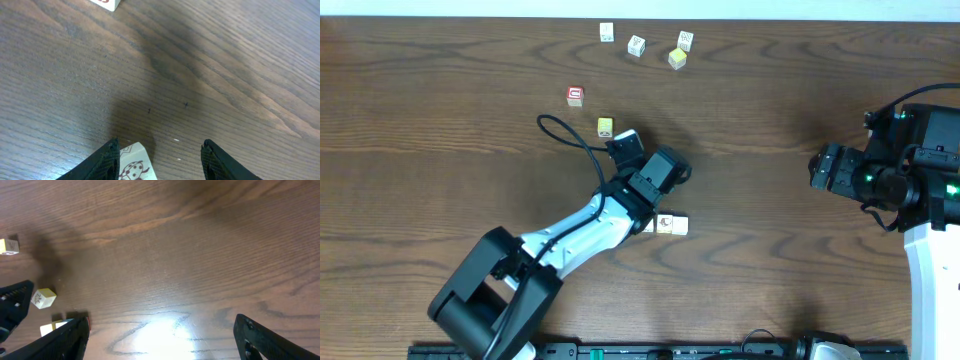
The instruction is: Lift 4 blocks
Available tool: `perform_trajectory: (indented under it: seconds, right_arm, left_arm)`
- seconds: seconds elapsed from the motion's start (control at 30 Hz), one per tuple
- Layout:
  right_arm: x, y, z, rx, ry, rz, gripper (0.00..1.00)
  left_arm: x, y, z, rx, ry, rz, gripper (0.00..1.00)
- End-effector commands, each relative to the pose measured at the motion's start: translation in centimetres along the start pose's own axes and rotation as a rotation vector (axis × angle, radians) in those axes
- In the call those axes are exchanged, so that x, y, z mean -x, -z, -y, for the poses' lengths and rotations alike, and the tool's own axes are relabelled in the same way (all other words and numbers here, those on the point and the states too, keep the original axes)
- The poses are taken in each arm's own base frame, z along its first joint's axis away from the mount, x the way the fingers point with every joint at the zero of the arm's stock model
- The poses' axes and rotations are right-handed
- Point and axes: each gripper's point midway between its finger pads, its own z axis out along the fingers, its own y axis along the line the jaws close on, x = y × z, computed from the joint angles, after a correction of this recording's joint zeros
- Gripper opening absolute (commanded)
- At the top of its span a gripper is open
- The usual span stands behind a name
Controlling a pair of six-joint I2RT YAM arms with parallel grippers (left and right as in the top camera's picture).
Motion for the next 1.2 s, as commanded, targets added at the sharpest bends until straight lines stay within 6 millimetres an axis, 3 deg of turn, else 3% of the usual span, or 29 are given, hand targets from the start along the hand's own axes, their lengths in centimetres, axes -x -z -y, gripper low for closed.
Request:
perform_trajectory:
  seconds: [0.0,0.13,0.63,1.17]
  right_arm:
    - [-0.2,-0.1,0.0,0.008,0.006,-0.006,0.90]
    - [-0.2,-0.1,0.0,0.009,0.006,-0.005,0.90]
    - [-0.2,-0.1,0.0,0.009,0.006,-0.006,0.89]
    - [-0.2,-0.1,-0.1,0.016,0.005,-0.008,0.89]
  left_arm:
    - [0.0,-0.3,-0.3,0.027,0.046,-0.004,0.53]
    - [-0.6,-0.2,-2.0,0.101,0.107,-0.019,0.53]
    - [-1.1,-0.1,-3.0,0.141,0.207,-0.031,0.52]
    - [-2.4,-1.2,-2.2,0.106,0.155,-0.090,0.52]
